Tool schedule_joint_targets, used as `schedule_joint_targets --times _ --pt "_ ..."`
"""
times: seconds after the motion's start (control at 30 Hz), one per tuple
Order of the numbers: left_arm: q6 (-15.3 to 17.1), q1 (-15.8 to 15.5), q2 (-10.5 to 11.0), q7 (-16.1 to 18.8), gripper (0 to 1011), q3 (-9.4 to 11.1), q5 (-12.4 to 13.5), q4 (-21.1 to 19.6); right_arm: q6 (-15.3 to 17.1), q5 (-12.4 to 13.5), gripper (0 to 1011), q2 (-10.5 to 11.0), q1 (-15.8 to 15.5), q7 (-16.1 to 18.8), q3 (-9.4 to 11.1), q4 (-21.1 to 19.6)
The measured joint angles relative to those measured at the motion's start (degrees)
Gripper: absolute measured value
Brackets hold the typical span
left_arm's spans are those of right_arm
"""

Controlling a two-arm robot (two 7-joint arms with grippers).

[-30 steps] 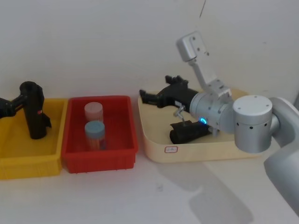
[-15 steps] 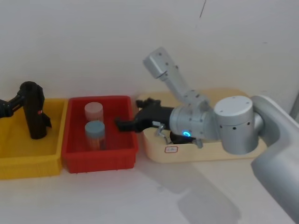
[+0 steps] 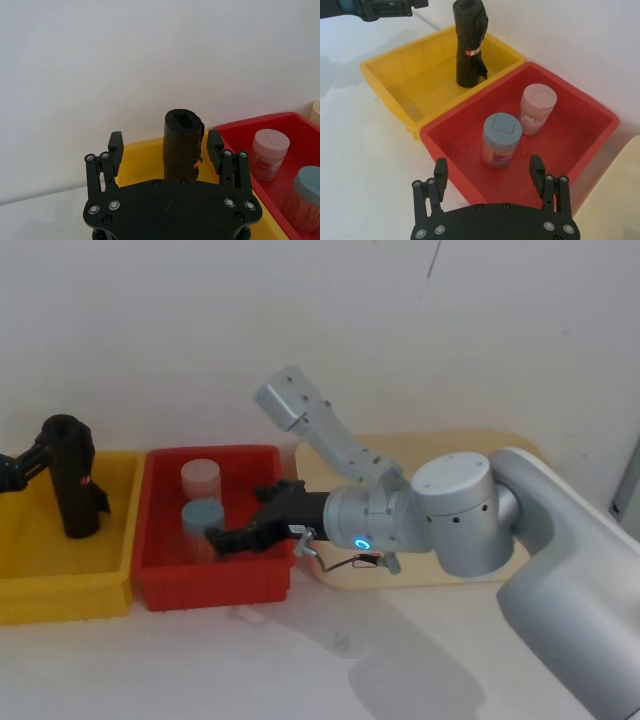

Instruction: Pick up the garbage bag with the one hand and transfer it to the other hand.

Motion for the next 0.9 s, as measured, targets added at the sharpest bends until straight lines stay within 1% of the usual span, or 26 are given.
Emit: schedule_joint_targets --times 0.17,0.33,0.47,0.53,0.6,0.9 --pt "0.00 0.03 0.00 0.05 1000 -0.04 0.02 0.00 0.83 -0.38 1000 -1.53 0.54 -0.50 -0.14 1.25" --pt "0.00 0.05 0.00 0.08 1000 -0.06 0.02 0.00 1.31 -0.57 1000 -3.03 1.24 -1.43 0.22 2.57" --pt "0.00 0.06 0.00 0.10 1000 -0.06 0.01 0.00 1.52 -1.00 1000 -4.77 2.19 -2.39 0.49 4.49" --pt "0.00 0.06 0.00 0.11 1000 -0.06 0.02 0.01 1.54 -1.07 1000 -4.90 2.26 -2.52 0.50 4.66" --pt "0.00 0.06 0.00 0.12 1000 -0.06 0.02 0.01 1.57 -1.38 1000 -5.56 2.65 -2.85 0.48 5.58" --pt "0.00 0.06 0.00 0.13 1000 -0.06 0.01 0.01 1.21 -2.64 1000 -8.14 4.06 -3.69 -0.31 9.86"
